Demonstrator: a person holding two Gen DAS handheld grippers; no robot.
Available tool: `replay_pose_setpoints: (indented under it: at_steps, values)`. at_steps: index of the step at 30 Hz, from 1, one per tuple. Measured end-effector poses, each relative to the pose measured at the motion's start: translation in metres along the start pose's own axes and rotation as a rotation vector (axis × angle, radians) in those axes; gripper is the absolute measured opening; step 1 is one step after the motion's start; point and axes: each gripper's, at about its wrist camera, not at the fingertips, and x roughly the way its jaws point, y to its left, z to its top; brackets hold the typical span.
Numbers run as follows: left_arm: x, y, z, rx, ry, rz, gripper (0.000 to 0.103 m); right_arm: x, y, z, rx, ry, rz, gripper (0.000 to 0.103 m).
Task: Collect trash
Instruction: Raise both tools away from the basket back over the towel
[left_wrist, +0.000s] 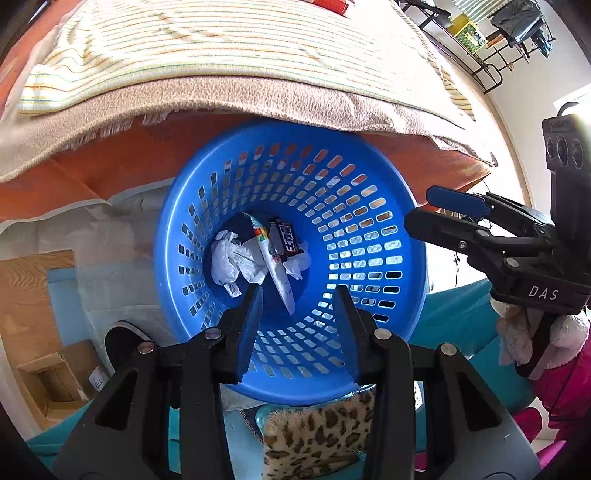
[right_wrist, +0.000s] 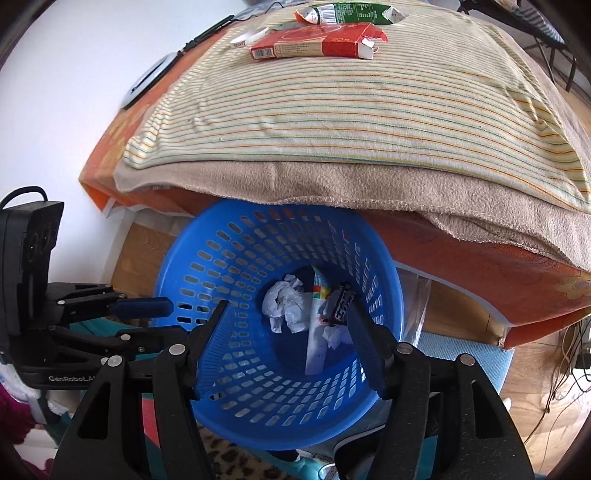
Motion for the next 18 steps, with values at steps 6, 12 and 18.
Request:
replay_pose_setpoints:
  at_steps: [6,12,18]
  values:
    - [-0.008,-0.002,0.009,0.017,-0.034,0.014,0.052,-0.007,-0.001,0.004,-0.006,-0.025,-0.046,0.068]
    - [-0.019,-0.001,0.022,0.014,-0.075,0.028,0.057,-0.011,-0.003,0.012,0.006,-0.024,-0.086,0.070]
    - [-0.032,0.004,0.038,0.008,-0.110,0.042,0.057,-0.021,-0.004,0.024,-0.001,-0.044,-0.120,0.070]
